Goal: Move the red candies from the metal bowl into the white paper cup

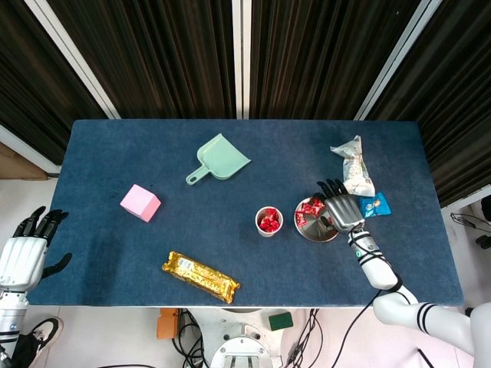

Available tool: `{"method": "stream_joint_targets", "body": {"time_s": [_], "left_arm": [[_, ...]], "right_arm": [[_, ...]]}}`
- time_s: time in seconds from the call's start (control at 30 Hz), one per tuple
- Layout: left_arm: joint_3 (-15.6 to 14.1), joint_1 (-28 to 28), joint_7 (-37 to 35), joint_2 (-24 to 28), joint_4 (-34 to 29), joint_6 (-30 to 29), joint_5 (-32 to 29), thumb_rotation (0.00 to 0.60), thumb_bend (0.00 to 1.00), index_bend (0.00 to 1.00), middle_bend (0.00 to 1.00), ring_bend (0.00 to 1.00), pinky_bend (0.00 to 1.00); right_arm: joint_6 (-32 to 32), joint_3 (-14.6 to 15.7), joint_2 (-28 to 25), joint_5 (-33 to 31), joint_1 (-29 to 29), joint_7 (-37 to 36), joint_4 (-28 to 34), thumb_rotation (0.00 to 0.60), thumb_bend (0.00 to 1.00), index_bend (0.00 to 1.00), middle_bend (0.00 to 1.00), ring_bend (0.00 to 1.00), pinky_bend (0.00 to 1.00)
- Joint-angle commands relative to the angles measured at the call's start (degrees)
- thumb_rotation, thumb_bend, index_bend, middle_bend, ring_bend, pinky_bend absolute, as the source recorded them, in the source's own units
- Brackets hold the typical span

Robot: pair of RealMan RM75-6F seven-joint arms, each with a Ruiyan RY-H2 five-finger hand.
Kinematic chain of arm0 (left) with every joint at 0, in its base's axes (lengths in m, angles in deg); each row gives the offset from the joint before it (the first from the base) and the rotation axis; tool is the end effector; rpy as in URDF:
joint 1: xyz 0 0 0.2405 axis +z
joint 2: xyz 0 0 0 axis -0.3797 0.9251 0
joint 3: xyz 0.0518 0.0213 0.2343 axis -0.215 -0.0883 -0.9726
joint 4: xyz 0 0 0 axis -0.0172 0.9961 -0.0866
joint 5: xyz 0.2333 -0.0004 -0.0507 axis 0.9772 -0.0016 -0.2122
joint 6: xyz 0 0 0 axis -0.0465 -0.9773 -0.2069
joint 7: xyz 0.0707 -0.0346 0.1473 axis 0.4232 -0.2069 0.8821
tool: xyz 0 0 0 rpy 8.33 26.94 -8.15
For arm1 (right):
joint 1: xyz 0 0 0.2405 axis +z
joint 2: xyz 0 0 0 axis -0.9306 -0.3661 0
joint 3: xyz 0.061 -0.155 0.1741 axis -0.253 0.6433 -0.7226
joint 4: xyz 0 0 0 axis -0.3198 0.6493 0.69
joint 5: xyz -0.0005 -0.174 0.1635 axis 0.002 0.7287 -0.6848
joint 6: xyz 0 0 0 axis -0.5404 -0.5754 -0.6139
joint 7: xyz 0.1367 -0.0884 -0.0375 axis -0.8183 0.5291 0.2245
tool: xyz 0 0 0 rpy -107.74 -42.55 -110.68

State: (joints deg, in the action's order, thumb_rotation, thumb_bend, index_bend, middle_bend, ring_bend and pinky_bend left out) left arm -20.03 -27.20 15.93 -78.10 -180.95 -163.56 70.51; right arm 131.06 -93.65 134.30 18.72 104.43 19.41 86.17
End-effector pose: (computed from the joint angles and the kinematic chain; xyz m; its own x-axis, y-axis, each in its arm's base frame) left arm -0.3070 0.2014 0.1246 0.4981 -0.0127 0.8671 0.8662 -0.0392 -0.4981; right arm -0.2227 -0.3635 -0.0469 0.5135 -0.2596 0.8178 -0.8507 -0.2787 0.4457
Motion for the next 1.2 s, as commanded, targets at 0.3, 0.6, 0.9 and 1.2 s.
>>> {"method": "stream_joint_targets", "body": {"time_s": [0.3,0.6,0.9,1.2], "left_arm": [[-0.01,0.10,-0.61,0.18,0.12,-0.19,0.03,0.600,0.19,0.18,0.15,0.06,0.21],[0.01,-0.06,-0.53,0.21,0.08,0.15,-0.12,0.600,0.19,0.18,0.15,0.06,0.21],[-0.01,-0.14,-0.23,0.08,0.06,0.27,-0.12,0.600,0.19,0.18,0.15,0.06,0.21],[-0.01,-0.21,0.14,0.02,-0.11,0.44,-0.25,0.600,0.19,0.18,0.15,0.06,0.21]], "right_arm": [[-0.51,-0.24,2.00,-0.13,0.24,0.06,-1.32,0.600,0.39,0.35,0.05,0.00,0.00],[-0.85,-0.43,2.95,-0.60,0.35,0.96,-1.97,0.600,0.39,0.43,0.05,0.00,0.00],[1.08,-0.57,3.29,0.64,-0.27,0.17,-2.28,0.600,0.43,0.58,0.06,0.00,0.00],[7.21,-1.86,-1.49,6.00,-1.00,-2.44,5.47,0.600,0.44,0.59,0.07,0.00,0.00]]}}
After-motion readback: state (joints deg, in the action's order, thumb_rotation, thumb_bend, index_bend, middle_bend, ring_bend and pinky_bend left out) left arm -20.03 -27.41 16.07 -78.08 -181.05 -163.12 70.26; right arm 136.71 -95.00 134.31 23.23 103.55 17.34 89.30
